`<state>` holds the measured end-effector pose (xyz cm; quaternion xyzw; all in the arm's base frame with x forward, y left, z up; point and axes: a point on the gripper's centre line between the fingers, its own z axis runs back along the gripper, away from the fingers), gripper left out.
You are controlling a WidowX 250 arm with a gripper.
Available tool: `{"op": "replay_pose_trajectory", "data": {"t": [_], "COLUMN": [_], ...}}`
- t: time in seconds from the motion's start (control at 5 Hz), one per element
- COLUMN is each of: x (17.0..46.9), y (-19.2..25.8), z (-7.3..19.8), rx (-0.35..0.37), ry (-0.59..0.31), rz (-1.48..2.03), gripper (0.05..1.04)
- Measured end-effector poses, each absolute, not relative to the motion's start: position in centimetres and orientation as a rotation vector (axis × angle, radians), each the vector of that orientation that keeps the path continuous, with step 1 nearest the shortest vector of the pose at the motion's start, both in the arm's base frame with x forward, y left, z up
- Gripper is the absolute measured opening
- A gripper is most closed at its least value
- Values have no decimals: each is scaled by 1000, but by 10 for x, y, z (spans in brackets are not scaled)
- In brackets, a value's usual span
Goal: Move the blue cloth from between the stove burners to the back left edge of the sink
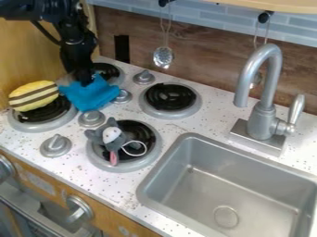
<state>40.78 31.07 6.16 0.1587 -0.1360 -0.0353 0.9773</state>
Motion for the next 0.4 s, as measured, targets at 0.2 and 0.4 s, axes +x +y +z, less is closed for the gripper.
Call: {"op": "replay_pose_trajectory", "data": {"t": [0.2,0.4], "x": [408,406], "y": [307,307], "z": [55,49], "rx": [276,270], "ry": [-278,-266], "rz": [-112,-130], "gripper": [1007,1007]}}
